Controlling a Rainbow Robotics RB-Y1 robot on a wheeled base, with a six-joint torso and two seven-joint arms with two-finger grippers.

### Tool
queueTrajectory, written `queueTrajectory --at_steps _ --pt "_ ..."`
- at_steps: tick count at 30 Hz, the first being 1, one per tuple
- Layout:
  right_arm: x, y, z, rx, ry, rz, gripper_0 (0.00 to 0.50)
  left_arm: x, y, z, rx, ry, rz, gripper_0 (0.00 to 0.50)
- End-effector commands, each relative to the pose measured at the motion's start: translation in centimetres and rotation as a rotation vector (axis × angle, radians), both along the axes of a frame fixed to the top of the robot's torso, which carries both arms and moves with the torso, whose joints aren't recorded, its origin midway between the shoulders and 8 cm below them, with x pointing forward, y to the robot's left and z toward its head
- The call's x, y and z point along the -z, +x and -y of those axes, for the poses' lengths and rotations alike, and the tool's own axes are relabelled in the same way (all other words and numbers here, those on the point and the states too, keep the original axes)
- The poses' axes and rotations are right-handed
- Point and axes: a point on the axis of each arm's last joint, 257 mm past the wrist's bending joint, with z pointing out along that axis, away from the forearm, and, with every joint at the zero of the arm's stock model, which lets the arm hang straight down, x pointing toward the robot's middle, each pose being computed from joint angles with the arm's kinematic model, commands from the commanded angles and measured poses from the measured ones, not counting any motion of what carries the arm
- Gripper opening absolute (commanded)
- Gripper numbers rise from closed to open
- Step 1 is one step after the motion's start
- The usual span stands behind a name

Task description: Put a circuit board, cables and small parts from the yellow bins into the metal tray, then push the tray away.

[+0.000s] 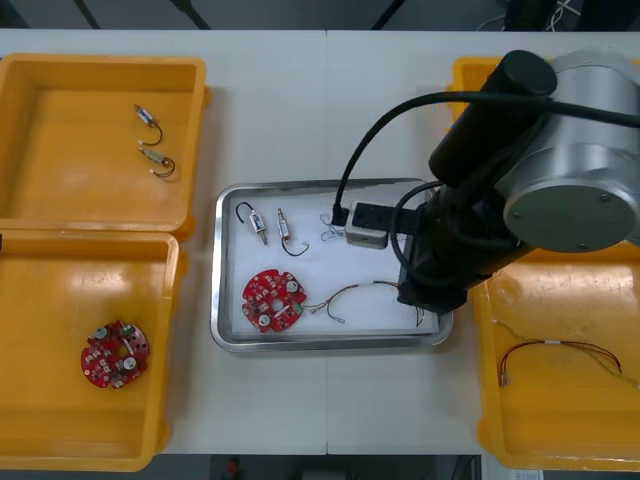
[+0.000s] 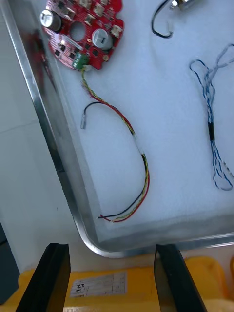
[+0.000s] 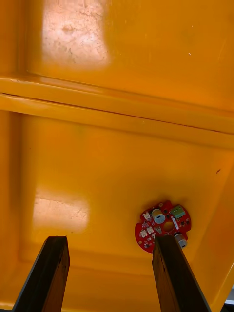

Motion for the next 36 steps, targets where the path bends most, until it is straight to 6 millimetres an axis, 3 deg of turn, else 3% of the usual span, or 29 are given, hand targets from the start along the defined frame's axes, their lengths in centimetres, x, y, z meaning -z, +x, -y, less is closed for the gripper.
queueTrajectory --at_steps 1,13,23,36 --pt "0.6 -0.4 -3.4 -0.170 -0.063 0.048 0.500 -0.5 0.2 -0.4 0.072 0.075 0.019 0.500" --pt "5.7 -2.1 -7.1 -0.330 -0.159 0.106 0.500 1.2 0.3 -0.4 0.099 0.107 0.006 0.500" --pt "9.5 -3.0 -9.0 -0.332 -0.181 0.122 0.500 1.6 0.5 -0.2 0.108 0.110 0.010 0.500" --pt "12.2 -3.9 -8.7 -0.279 -0.174 0.117 0.500 2.4 0.6 -0.2 0.123 0.126 0.008 0.500"
